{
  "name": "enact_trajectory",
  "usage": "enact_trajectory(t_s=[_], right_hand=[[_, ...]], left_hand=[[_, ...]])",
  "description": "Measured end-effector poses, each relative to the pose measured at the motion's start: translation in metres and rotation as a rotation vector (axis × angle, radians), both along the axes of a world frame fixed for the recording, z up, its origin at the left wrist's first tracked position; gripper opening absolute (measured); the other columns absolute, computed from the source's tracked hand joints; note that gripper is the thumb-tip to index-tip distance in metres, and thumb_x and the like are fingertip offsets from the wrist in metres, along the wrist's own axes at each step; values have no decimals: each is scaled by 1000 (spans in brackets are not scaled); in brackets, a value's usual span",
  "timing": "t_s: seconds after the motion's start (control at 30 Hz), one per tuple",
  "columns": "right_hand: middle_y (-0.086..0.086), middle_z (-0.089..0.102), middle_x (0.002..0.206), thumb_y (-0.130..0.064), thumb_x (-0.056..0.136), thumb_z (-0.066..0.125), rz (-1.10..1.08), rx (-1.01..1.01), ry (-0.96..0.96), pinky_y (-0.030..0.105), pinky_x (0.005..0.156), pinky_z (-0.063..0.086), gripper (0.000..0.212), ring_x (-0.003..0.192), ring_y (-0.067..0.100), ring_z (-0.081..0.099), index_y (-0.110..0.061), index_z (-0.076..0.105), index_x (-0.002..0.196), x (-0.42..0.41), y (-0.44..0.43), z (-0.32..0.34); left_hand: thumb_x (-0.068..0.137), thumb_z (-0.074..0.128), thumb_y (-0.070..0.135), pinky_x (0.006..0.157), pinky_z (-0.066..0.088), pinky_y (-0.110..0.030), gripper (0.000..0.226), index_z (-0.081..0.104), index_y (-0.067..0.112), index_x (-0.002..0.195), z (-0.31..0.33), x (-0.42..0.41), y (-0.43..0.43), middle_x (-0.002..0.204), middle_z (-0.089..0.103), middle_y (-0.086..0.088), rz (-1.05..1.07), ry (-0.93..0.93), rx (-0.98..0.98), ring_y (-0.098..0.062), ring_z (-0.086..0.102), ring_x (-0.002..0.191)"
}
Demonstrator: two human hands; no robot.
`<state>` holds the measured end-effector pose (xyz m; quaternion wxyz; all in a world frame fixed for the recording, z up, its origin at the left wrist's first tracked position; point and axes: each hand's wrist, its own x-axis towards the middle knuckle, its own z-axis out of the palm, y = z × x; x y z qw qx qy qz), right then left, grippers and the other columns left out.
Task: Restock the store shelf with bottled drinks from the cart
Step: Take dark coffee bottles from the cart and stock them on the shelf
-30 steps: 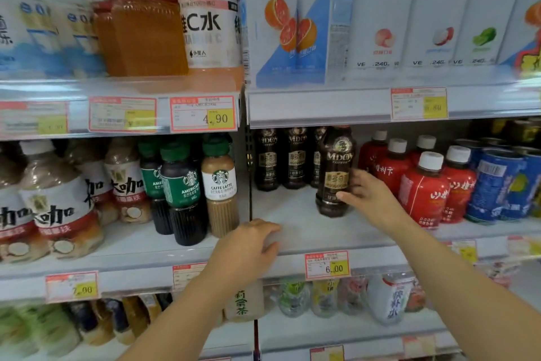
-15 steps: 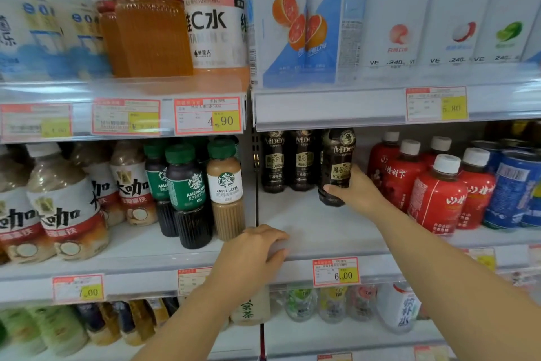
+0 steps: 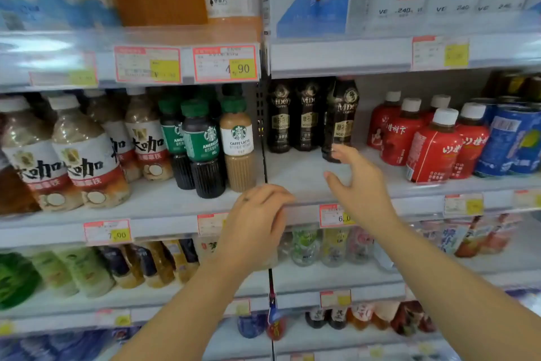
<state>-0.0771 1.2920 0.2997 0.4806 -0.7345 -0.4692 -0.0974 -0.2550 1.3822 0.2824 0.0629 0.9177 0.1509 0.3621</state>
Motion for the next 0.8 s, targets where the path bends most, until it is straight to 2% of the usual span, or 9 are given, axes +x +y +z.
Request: enact_trajectory(t_s=[0.1,0.17,0.27,0.4,0.47,0.57,0.7,0.77,0.8], right_hand=[[-14,64,92,-18,85,61,133,0,-87,32,77,52,22,89,9,62,-23,63,107,-64,-20,-37],[-9,68,88,-17,85,61,206,-84,-71,32,72,54,15,80,9,63,-20,67,98,-104,-25,-70],[-8,68,79,-13,84,63,304,-266,11,32,68,53,11,68,5,59,-17,69,92,-163,-16,-124],[-4,70,81,-11,82,61,453,-549,102,34,74,52,16,76,15,65,-19,69,93,-250,13,-196],[-2,71,85,-11,82,60,527,-672,130,33,76,51,18,79,19,65,-19,69,94,-295,30,-230],[-3,70,91,-11,83,56,625,-871,163,30,75,50,20,81,19,63,-19,68,98,-355,54,-280],[-2,69,91,-13,86,53,710,-1045,166,25,68,44,22,75,15,58,-18,67,102,-416,78,-350],[3,69,103,-13,87,54,740,-1146,150,24,71,43,26,87,19,62,-17,65,109,-438,90,-386],[5,67,111,-13,86,56,748,-1188,147,25,77,45,29,97,20,62,-16,63,114,-448,97,-404]], left_hand=[[87,48,14,82,45,-26,24,67,15,101,-31,-46,-12,101,66,2,-9,-73,-38,-13,59,94],[87,47,14,75,51,-30,24,68,13,98,-65,-89,-16,96,67,1,37,-43,-109,-18,63,87],[87,51,9,68,52,-31,18,68,11,95,-125,-165,-16,91,67,-1,171,-6,-296,-21,64,78],[86,56,5,68,44,-22,18,68,14,95,-208,-283,-16,92,68,3,463,39,-593,-17,63,80],[88,56,8,69,44,-24,20,68,20,100,-247,-340,-21,97,67,8,616,134,-764,-15,61,85],[90,54,12,74,49,-30,21,67,21,103,-299,-414,-33,103,67,4,758,249,-981,-17,62,88],[90,54,16,79,51,-32,21,66,28,103,-358,-487,-44,104,67,6,876,342,-1148,-14,62,87],[89,53,16,76,49,-27,24,65,30,104,-388,-512,-44,104,66,8,893,399,-1183,-11,60,84],[89,52,15,76,48,-26,25,64,30,107,-403,-522,-42,104,66,7,887,428,-1199,-11,60,84]])
